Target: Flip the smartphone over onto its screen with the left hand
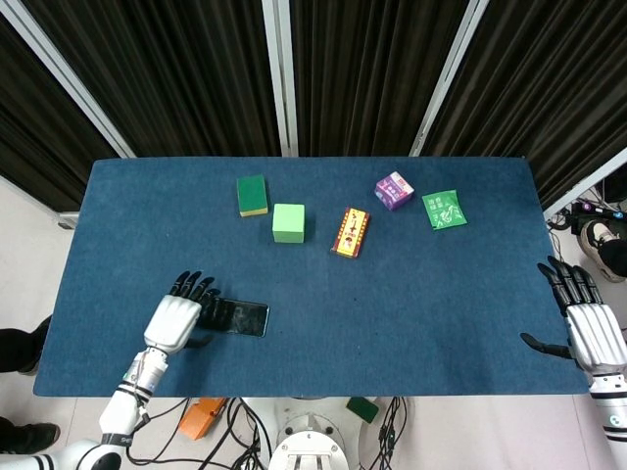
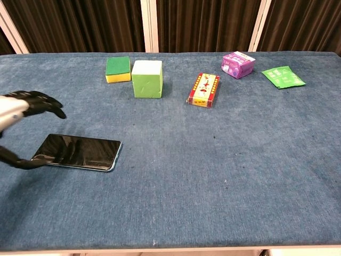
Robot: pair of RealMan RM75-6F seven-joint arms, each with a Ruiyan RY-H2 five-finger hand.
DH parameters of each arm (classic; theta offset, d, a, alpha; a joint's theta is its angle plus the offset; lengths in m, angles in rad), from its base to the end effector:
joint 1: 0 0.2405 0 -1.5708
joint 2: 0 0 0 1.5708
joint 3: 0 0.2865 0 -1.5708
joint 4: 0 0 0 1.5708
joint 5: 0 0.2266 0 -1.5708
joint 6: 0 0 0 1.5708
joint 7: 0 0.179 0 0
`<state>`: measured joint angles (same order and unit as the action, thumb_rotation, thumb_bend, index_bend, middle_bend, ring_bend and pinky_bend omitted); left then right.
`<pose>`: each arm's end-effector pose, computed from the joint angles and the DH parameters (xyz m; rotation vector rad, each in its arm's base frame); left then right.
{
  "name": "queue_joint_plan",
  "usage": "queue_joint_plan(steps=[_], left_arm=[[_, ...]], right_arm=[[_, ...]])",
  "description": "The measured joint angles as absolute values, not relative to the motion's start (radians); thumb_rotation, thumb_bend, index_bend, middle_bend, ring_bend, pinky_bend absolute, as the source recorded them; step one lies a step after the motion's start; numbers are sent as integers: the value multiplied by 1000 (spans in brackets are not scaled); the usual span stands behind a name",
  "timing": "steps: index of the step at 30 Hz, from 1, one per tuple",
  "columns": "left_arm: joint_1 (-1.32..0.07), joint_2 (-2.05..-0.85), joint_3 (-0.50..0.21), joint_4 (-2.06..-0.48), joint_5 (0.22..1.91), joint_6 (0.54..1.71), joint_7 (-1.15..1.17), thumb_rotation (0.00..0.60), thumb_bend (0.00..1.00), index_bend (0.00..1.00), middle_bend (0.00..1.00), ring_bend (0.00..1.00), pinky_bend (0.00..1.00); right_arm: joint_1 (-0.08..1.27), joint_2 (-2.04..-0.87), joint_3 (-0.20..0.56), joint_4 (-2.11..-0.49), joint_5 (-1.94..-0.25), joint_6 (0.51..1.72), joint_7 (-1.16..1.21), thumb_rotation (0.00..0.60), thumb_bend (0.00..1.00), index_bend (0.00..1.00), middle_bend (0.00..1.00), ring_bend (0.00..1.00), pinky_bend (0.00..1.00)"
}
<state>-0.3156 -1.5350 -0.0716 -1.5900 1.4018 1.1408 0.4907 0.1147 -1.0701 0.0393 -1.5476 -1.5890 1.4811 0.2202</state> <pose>-0.2462 0.2714 -0.0377 -1.8018 -0.9024 -0.8031 -0.3426 -0.2284 0.1726 1.4459 -0.9486 1.0384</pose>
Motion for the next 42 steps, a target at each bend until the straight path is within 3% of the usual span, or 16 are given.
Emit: queue_joint_plan(steps=[33, 38, 42], left_arm=[[-399, -1637, -49, -1546, 1243, 1097, 581, 600, 207, 282, 78, 0, 40], [-405, -1653, -48, -1522, 1241, 1098, 564, 600, 264, 333, 78, 0, 40], [-409, -1662, -49, -1507, 1242, 1098, 538, 600, 380, 413, 86, 0, 40]], right_arm=[[116, -1072, 36, -1543, -1574, 1467, 221, 600, 149, 0, 0, 0, 0], [116, -1071, 37, -1544, -1573, 1468, 220, 600, 149, 0, 0, 0, 0], [115, -1071, 36, -1544, -1572, 1467, 221, 600, 148, 0, 0, 0, 0]])
